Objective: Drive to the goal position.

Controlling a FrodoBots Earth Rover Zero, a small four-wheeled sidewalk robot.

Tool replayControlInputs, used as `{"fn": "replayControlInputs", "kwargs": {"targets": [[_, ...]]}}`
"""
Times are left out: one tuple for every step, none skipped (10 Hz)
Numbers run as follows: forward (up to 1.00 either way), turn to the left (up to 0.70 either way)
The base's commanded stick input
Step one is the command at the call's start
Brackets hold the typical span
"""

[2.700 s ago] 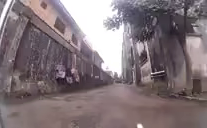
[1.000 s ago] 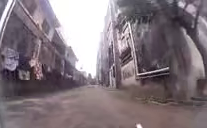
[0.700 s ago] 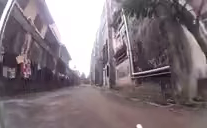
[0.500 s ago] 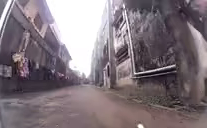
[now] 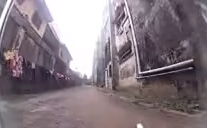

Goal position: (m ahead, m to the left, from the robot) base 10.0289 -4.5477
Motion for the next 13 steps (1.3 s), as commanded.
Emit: {"fn": "replayControlInputs", "kwargs": {"targets": [[1.00,0.40],[1.00,0.40],[1.00,0.36],[1.00,0.00],[1.00,0.00],[1.00,0.00],[1.00,0.00],[1.00,0.00],[1.00,0.00],[1.00,0.00],[1.00,0.00],[1.00,0.00],[1.00,0.00]]}}
